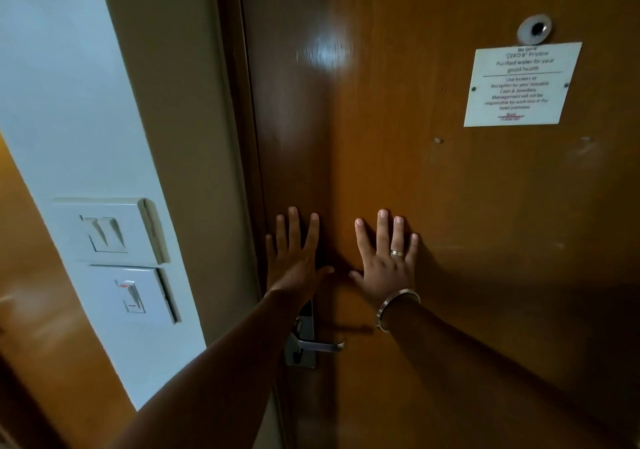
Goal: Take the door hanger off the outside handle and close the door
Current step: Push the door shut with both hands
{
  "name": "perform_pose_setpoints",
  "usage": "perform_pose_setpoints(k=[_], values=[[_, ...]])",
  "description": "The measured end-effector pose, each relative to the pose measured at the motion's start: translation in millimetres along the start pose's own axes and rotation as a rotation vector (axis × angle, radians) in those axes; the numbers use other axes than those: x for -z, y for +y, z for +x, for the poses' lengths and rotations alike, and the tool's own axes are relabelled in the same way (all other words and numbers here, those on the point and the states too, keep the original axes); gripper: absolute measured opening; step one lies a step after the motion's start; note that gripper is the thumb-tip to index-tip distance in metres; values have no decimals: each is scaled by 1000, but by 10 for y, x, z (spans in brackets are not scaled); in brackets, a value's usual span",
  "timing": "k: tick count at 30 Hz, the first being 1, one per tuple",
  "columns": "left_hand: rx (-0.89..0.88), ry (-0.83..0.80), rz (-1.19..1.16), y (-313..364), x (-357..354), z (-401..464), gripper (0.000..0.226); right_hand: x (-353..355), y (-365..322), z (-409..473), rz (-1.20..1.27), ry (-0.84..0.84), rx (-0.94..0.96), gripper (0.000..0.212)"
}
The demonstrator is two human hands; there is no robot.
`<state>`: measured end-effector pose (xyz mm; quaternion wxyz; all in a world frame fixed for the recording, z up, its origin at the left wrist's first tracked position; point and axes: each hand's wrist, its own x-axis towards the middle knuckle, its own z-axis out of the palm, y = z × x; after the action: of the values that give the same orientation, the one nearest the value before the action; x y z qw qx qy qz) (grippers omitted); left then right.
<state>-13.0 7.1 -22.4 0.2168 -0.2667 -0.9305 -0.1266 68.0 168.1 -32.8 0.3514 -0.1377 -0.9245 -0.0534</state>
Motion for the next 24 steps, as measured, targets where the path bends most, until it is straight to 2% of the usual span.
perform_pose_setpoints(k=[6, 16, 21, 24], values=[[-48, 42, 2, -80, -157, 157, 121, -223, 56, 110, -98, 59, 9, 125], [-76, 100, 15, -117, -348, 321, 132, -463, 159, 192, -97, 135, 28, 128], [-101, 104, -23, -127, -244, 248, 117, -304, 81, 141, -137, 104, 0, 116], [-154, 174, 21, -91, -106, 190, 105, -131, 51, 141, -152, 142, 39, 105]])
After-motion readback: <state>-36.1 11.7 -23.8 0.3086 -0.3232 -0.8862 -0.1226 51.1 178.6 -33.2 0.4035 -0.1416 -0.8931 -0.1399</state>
